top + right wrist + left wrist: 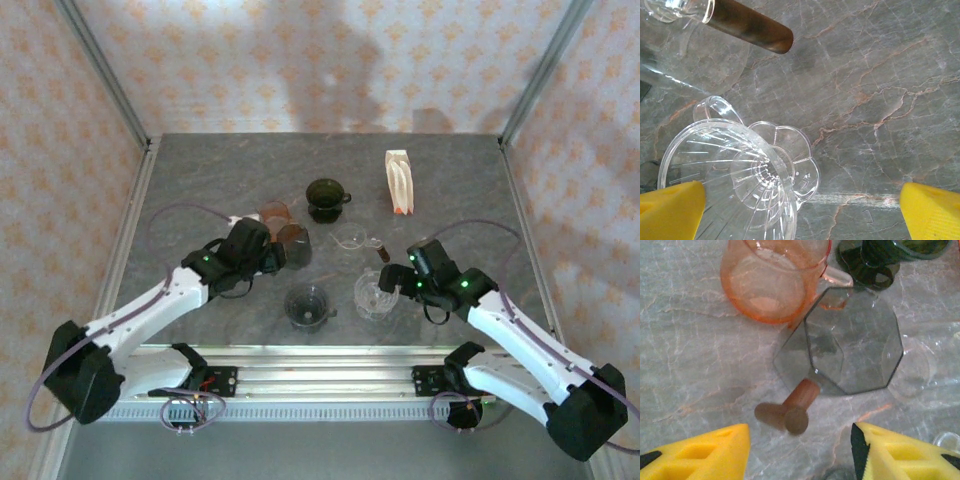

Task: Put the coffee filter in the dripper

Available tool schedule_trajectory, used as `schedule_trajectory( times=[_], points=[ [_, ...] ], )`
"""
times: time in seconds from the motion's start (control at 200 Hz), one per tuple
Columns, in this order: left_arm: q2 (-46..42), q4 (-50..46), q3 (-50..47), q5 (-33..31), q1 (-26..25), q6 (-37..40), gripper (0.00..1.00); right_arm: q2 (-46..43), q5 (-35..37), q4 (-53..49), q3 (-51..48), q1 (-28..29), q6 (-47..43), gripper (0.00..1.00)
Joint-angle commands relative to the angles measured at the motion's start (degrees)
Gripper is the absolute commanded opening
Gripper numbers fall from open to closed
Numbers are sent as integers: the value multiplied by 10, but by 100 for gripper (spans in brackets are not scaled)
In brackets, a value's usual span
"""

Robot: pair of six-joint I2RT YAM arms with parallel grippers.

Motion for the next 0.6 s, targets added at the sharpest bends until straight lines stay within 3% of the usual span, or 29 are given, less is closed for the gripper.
schedule_trajectory(
  times=[0.0, 0.32, 0.596],
  points=[
    [47, 27, 41, -30, 20, 13, 50, -9, 12, -1, -9, 6, 8, 100],
    [146, 46, 91, -22, 42, 53, 47, -43, 25, -34, 17, 18, -19, 99],
    [182, 44, 102, -12, 42, 59, 34, -42, 12, -43, 59, 54, -30, 97]
  ],
)
